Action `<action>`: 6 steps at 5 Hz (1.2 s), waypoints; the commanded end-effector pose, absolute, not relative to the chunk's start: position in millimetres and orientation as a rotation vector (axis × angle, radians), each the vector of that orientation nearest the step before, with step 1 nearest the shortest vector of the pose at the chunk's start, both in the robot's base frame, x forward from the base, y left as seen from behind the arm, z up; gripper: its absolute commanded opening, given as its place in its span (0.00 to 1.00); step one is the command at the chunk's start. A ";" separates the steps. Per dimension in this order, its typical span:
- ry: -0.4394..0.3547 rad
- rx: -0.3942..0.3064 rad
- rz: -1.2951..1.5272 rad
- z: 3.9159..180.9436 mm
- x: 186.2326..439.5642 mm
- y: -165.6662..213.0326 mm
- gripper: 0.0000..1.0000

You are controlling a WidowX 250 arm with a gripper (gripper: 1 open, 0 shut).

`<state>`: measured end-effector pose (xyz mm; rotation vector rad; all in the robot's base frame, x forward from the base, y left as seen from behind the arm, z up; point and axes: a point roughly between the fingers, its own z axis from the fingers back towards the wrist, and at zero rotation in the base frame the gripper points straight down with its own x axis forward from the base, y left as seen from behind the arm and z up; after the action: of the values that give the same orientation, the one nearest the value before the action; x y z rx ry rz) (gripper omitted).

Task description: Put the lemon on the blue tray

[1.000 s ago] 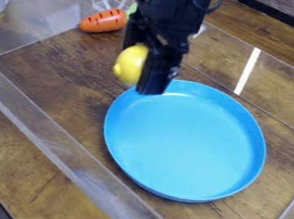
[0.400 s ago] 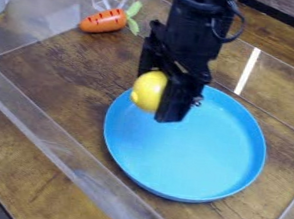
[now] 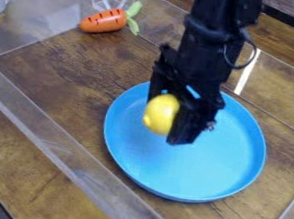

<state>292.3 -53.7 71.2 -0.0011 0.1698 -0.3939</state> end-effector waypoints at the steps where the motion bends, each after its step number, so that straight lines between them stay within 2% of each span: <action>1: 0.126 -0.013 -0.391 70.1 302.1 -54.7 0.00; 2: 0.139 -0.020 -0.383 56.2 305.4 -52.4 0.00; 4: 0.154 -0.015 -0.444 36.7 302.7 -84.3 0.00; 5: 0.151 0.004 -0.378 55.2 315.6 -67.0 0.00; 6: 0.133 0.037 -0.290 84.6 335.9 -39.8 0.00</action>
<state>326.7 -42.0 66.1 0.0366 0.1939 -0.3003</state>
